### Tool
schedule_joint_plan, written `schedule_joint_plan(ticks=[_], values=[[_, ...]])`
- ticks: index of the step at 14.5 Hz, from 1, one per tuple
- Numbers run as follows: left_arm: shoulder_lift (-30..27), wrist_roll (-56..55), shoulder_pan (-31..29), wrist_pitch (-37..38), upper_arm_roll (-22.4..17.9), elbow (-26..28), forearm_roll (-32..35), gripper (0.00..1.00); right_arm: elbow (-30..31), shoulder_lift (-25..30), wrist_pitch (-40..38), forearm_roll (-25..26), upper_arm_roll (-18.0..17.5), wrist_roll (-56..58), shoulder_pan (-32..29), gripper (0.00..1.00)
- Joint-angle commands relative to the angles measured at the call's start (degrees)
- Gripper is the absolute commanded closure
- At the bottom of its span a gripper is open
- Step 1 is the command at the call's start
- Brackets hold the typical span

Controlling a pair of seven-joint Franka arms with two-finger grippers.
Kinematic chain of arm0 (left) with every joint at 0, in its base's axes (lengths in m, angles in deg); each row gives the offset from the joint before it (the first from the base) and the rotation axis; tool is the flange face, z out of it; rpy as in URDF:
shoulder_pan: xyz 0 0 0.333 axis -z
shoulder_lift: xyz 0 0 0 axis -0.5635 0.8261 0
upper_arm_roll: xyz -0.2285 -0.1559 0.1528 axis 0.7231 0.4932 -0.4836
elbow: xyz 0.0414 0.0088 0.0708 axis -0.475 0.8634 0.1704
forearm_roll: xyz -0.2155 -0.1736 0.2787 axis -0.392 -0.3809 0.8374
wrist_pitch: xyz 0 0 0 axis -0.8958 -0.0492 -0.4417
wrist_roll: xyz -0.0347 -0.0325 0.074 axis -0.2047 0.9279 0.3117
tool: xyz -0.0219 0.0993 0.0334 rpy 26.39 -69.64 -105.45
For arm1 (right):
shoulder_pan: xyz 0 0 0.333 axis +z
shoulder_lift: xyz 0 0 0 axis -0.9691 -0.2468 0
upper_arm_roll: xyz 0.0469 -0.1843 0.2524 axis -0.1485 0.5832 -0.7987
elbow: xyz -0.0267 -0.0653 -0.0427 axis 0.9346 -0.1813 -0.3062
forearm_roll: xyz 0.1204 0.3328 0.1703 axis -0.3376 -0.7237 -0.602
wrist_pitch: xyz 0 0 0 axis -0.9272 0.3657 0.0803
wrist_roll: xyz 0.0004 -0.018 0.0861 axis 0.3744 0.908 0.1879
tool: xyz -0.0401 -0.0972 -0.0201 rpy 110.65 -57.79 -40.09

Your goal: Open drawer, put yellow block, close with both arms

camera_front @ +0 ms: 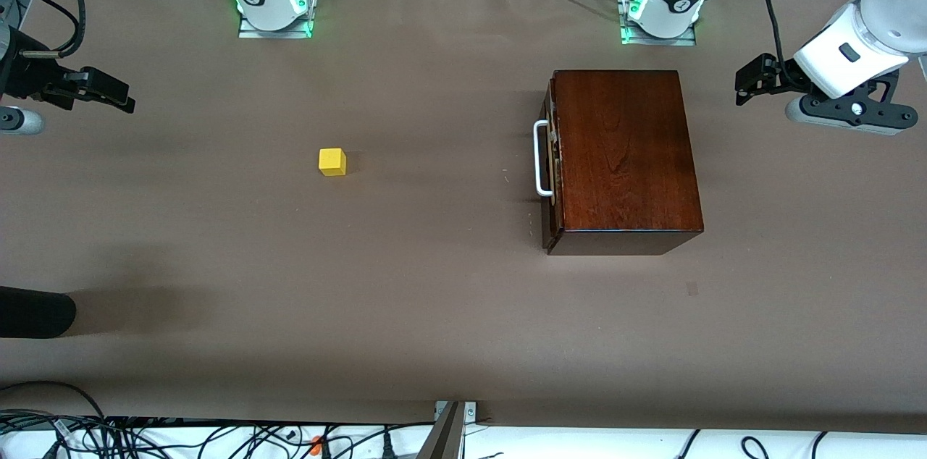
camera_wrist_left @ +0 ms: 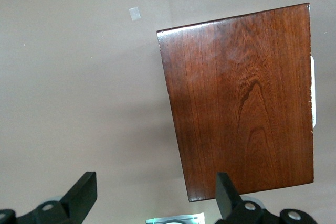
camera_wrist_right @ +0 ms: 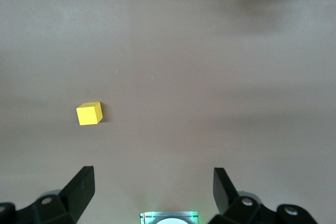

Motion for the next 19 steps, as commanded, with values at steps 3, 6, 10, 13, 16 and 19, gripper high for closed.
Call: schedule_joint_plan(ticks=[3,6,10,13,16,19], values=[[1.1,-0.7,0.1,1.5,0.1,-2.4,0.9,0.0,0.2,0.3,0.3,0.6,-1.3,0.0,-1.3,0.0],[1.2,-0.7,0.2,1.6,0.1,-2.4,0.9,0.0,0.2,0.4,0.3,0.6,-1.3,0.1,-1.3,0.0],[1.2,-0.7,0.2,3.1,0.2,-2.5,0.9,0.0,0.2,0.4,0.2,0.6,-1.3,0.1,-1.3,0.0],[1.2,-0.6,0.2,3.6,0.2,-2.5,0.9,0.0,0.2,0.4,0.2,0.6,-1.3,0.1,-1.3,0.0],[1.2,-0.5,0.2,4.9,0.6,-2.5,0.7,0.0,0.2,0.3,0.2,0.6,-1.3,0.1,-1.3,0.0],[0.9,-0.6,0.2,6.6,3.7,-2.9,0.6,0.0,0.2,0.3,0.1,0.6,-1.3,0.1,-1.3,0.0]])
